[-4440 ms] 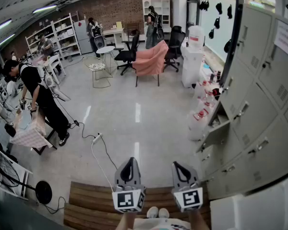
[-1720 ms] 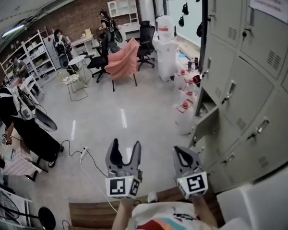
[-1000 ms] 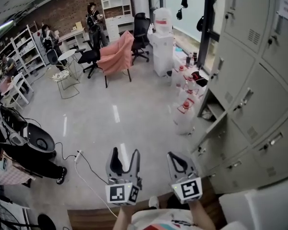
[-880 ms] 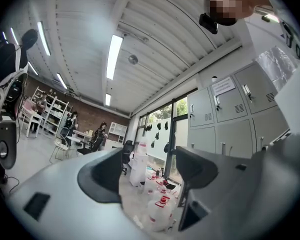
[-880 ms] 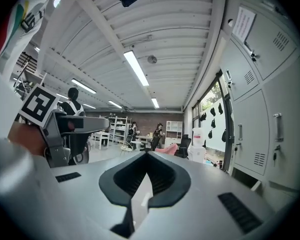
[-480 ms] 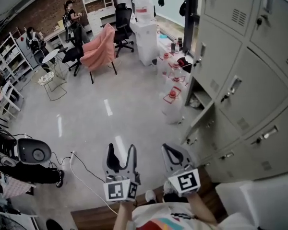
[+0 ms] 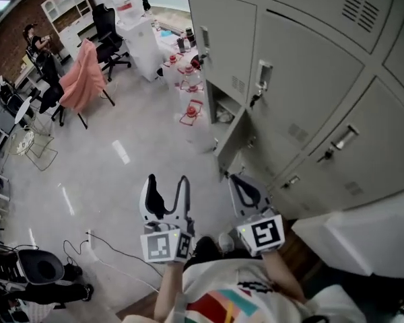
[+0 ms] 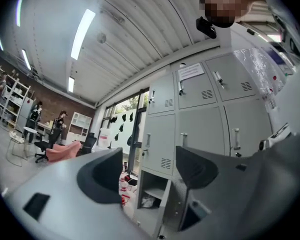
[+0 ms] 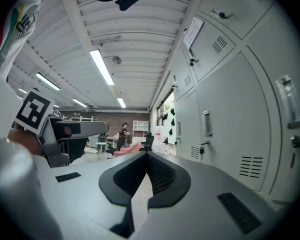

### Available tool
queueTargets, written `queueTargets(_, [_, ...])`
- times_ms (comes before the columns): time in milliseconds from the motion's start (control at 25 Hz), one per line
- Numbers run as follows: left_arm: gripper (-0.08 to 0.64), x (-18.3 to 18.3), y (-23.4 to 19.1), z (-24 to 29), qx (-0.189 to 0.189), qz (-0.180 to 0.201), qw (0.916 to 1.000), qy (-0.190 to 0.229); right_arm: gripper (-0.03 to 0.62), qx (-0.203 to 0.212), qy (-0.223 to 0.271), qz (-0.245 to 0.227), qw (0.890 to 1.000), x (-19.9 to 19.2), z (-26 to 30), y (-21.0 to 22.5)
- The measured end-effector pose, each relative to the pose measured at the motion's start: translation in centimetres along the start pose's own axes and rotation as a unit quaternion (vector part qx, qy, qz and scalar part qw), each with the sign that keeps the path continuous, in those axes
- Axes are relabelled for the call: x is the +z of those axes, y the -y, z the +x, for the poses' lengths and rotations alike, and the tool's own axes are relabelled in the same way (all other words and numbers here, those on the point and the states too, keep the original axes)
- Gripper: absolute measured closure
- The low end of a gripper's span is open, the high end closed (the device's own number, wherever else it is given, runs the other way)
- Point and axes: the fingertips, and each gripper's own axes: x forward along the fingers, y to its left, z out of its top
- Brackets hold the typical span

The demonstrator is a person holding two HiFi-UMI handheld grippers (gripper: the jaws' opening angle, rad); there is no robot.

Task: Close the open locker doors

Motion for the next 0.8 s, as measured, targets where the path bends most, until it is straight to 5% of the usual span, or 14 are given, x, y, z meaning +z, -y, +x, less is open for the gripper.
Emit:
queueTargets(440, [0.249,-1.4,7.8,8.8,-0.153,0.018,0.988,0.009,0.586,-0.161,0.043,0.021,0.986,-0.4,-2.4,9.8])
queueTargets(800, [0.249,-9.4,6.6,13.6,-0.224,0.048,0.9728,-0.032,0.586,-0.274,0.036,0.008,0.961,-5.7,0.0,11.2])
